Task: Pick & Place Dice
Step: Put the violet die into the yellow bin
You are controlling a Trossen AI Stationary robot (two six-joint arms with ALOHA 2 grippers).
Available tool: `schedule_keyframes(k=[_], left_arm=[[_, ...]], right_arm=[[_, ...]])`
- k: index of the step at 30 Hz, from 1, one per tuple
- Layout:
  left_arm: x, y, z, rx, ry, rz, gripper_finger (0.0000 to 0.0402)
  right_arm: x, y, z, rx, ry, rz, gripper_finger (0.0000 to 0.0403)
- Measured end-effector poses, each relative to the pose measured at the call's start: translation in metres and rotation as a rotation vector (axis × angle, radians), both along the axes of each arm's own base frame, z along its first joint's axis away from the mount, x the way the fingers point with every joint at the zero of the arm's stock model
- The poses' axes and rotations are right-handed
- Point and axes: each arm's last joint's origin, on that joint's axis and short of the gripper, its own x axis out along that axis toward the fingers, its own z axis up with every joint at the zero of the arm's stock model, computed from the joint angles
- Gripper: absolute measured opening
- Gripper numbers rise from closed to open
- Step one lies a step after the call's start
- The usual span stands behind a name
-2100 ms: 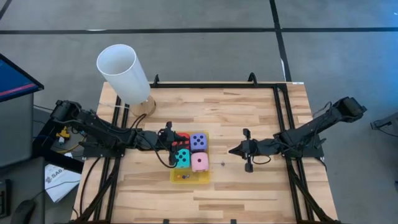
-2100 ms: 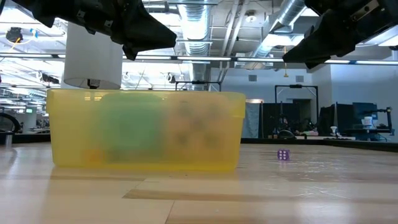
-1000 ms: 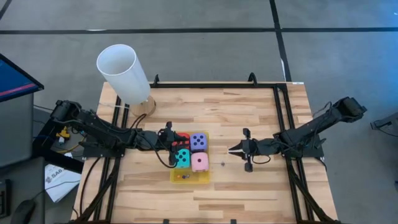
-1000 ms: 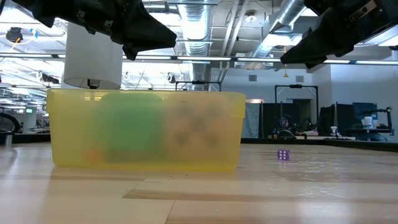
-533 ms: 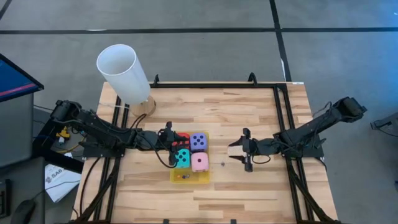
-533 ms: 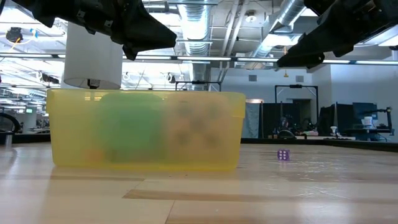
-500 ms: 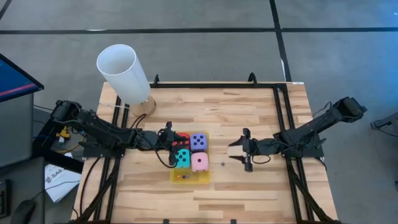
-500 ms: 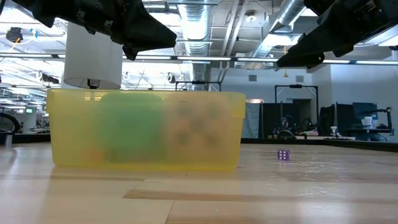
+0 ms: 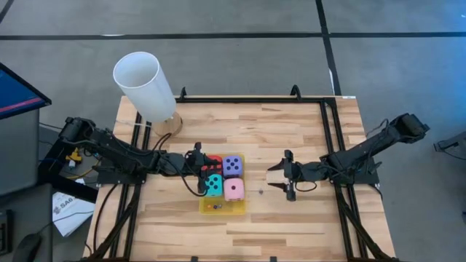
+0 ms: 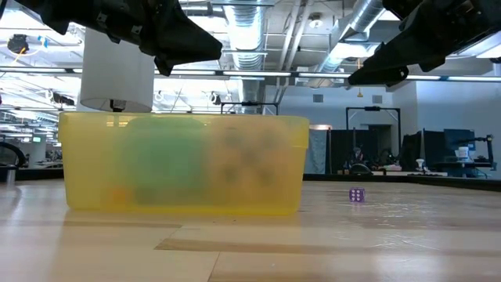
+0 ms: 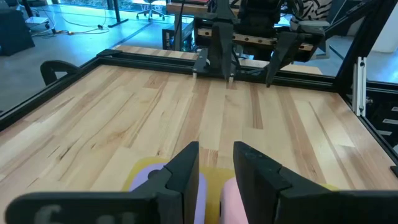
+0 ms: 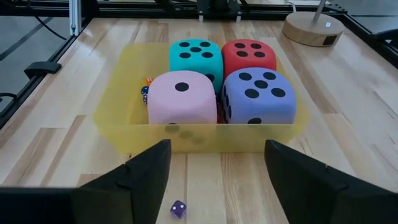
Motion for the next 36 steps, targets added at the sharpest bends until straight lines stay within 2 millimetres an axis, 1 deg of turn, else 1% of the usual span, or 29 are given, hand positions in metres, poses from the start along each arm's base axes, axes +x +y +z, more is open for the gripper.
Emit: schedule_keyframes(k=[6, 10, 20, 29, 36], left_arm=[[0.0, 0.0, 0.0, 0.0, 0.0, 0.0, 0.009], [0.0, 0.0, 0.0, 0.0, 0.0, 0.0, 0.009], [0.0, 0.0, 0.0, 0.0, 0.0, 0.0, 0.009], [0.0, 0.0, 0.0, 0.0, 0.0, 0.0, 0.009], [0.0, 0.0, 0.0, 0.0, 0.0, 0.0, 0.009]], right_arm=[[0.001, 0.0, -0.001, -0.002, 0.004, 0.0, 0.0255], [0.004, 0.002, -0.007, -0.01, 0.031, -0.001, 0.0255], [0.021, 0.009, -0.039, -0.011, 0.11, -0.02, 0.0255], [0.03, 0.013, -0.078, 0.032, 0.231, -0.082, 0.0255], [0.039, 0.019, -0.097, 0.078, 0.223, -0.036, 0.0255]])
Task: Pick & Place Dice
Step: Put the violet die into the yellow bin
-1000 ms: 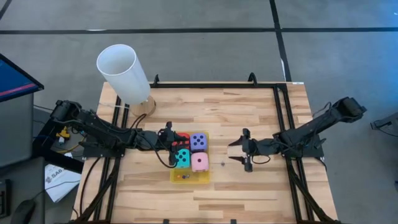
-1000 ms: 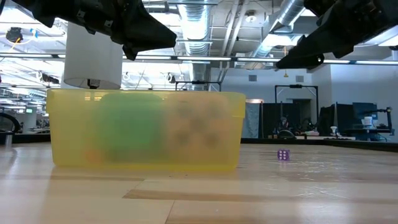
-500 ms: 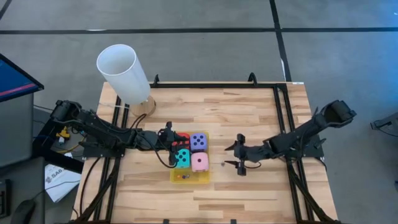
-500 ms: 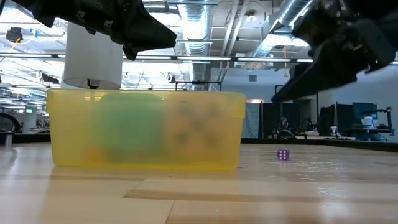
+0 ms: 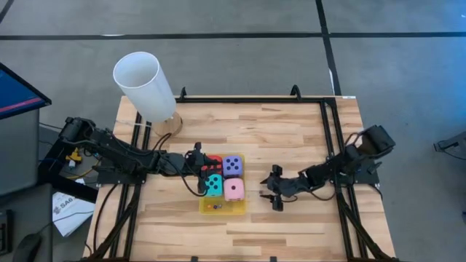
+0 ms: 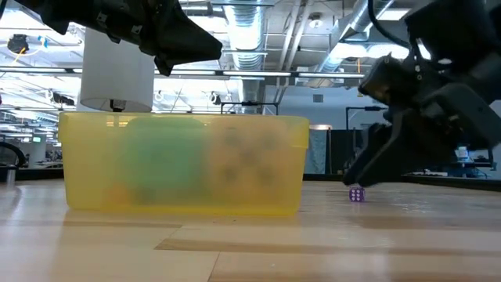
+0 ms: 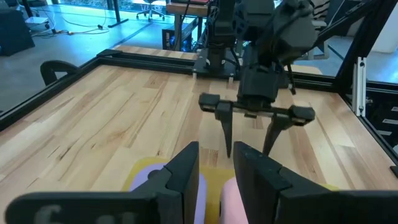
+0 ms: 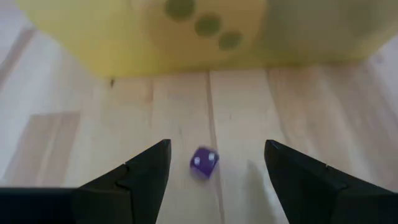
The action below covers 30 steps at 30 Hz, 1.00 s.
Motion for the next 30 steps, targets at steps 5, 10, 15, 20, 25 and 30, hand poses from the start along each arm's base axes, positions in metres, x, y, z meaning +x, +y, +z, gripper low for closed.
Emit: schedule_keyframes(k=[5, 10, 15, 20, 25, 30], left_arm=[[0.0, 0.0, 0.0, 0.0, 0.0, 0.0, 0.009], [0.0, 0.0001, 0.0, 0.0, 0.0, 0.001, 0.009], [0.0, 0.0, 0.0001, 0.0, -0.001, 0.0, 0.009], [0.0, 0.0, 0.0, 0.0, 0.0, 0.0, 0.009], [0.0, 0.0, 0.0, 0.0, 0.0, 0.0, 0.009], [0.0, 0.0, 0.0, 0.0, 0.0, 0.0, 0.009]], right_arm=[[0.0043, 0.0031, -0.0121, -0.003, 0.045, 0.019, 0.0255], [0.0093, 0.0048, -0.0106, 0.004, 0.06, 0.035, 0.0255], [0.0089, 0.0047, -0.0104, 0.001, 0.064, 0.038, 0.0255], [0.0088, 0.0047, -0.0105, 0.001, 0.066, 0.039, 0.0255], [0.0087, 0.0046, -0.0105, 0.0, 0.068, 0.039, 0.0255], [0.0086, 0.0046, -0.0106, 0.0, 0.068, 0.039, 0.0255]])
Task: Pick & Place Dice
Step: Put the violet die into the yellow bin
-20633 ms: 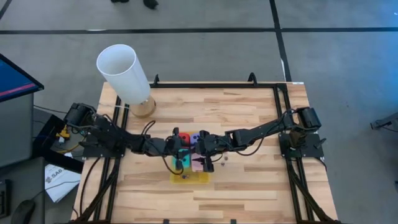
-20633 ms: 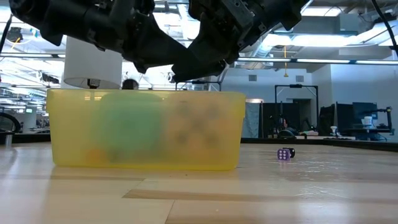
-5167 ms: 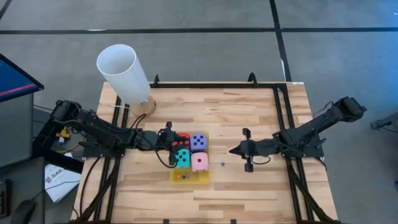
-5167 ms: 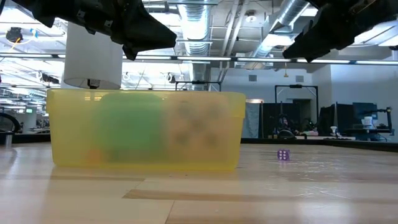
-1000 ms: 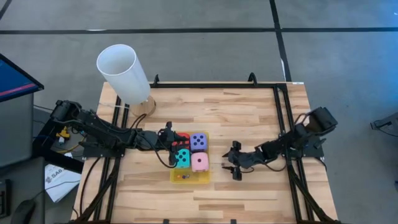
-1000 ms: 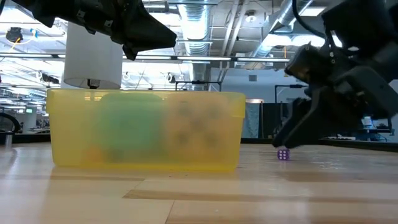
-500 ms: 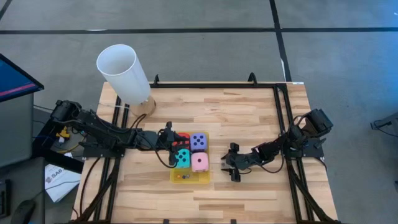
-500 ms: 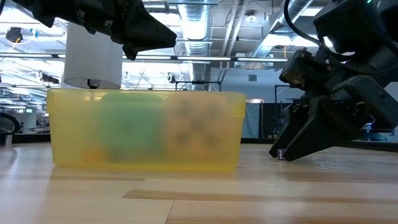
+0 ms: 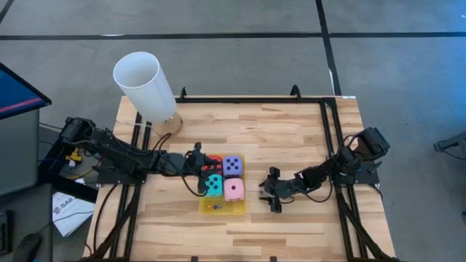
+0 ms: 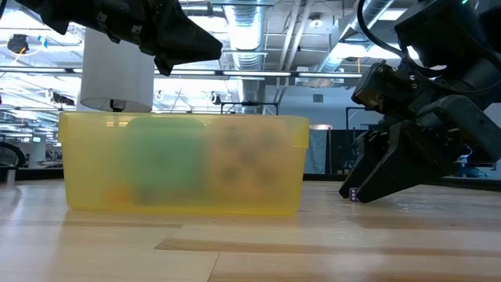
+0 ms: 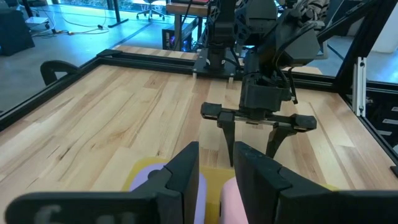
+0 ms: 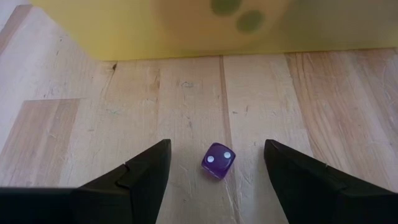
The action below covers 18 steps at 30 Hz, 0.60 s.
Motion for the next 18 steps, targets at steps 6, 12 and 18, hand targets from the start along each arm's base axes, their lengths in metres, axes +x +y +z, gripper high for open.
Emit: schedule_keyframes(k=[6, 12, 18], left_arm=[[0.0, 0.0, 0.0001, 0.0, 0.0, 0.0, 0.009], [0.0, 0.0, 0.0001, 0.0, 0.0, 0.0, 0.009], [0.0, 0.0, 0.0, 0.0, 0.0, 0.0, 0.009]], right_arm=[[-0.0002, -0.0002, -0.0002, -0.002, 0.003, -0.001, 0.0226], [-0.0004, -0.0007, -0.0005, -0.009, 0.005, -0.007, 0.017], [-0.0006, -0.0007, -0.0007, -0.008, 0.009, -0.005, 0.0122]])
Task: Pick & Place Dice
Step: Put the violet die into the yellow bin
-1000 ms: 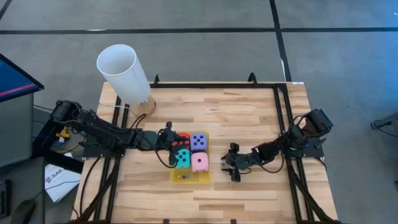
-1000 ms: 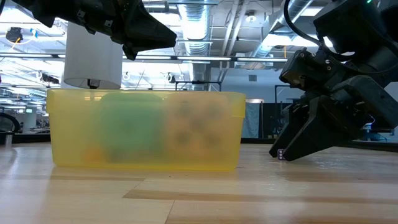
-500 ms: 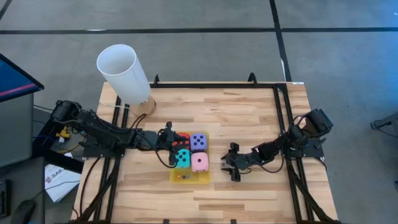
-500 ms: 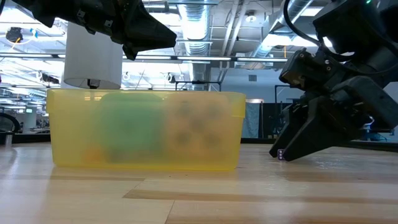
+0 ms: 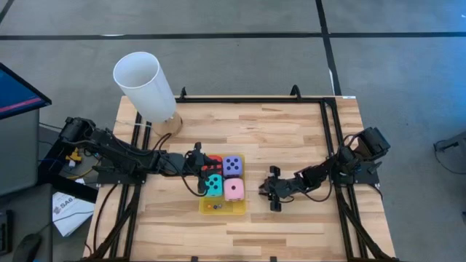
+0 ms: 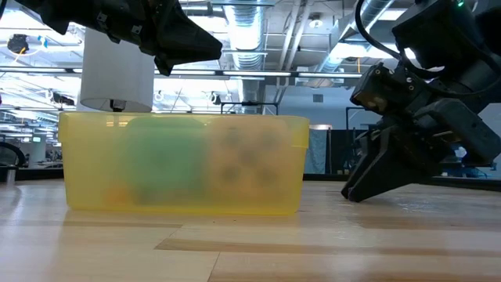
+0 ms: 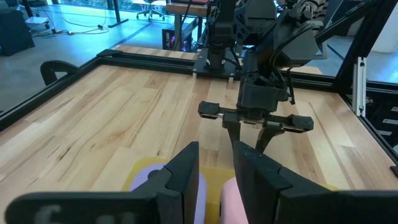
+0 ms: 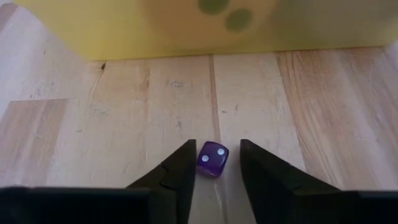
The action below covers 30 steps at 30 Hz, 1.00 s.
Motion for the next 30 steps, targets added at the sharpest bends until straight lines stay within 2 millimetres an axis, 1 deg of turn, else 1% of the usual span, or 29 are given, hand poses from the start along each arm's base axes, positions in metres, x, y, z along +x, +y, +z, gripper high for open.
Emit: schedule_keyframes(k=[4, 10, 14, 18, 20, 24, 30], left_arm=[[0.0, 0.0, 0.0, 0.0, 0.0, 0.0, 0.009], [0.0, 0.0, 0.0, 0.0, 0.0, 0.0, 0.009], [0.0, 0.0, 0.0, 0.0, 0.0, 0.0, 0.009], [0.0, 0.0, 0.0, 0.0, 0.0, 0.0, 0.009], [0.0, 0.0, 0.0, 0.0, 0.0, 0.0, 0.009], [0.0, 0.0, 0.0, 0.0, 0.0, 0.0, 0.009], [0.0, 0.0, 0.0, 0.0, 0.0, 0.0, 0.009]], right_arm=[[0.0, 0.0, 0.0, 0.001, 0.001, 0.002, 0.0098], [0.0, 0.0, 0.0, 0.004, 0.003, 0.005, 0.0072], [0.0, 0.0, 0.0, 0.003, 0.003, 0.006, 0.0065], [-0.002, -0.001, 0.004, 0.007, 0.006, 0.011, 0.0063], [-0.002, -0.002, 0.012, 0.023, -0.019, 0.012, 0.0062], [0.0, -0.008, 0.038, 0.053, -0.124, -0.011, 0.0062], [0.006, -0.017, 0.076, 0.055, -0.358, -0.003, 0.0061]])
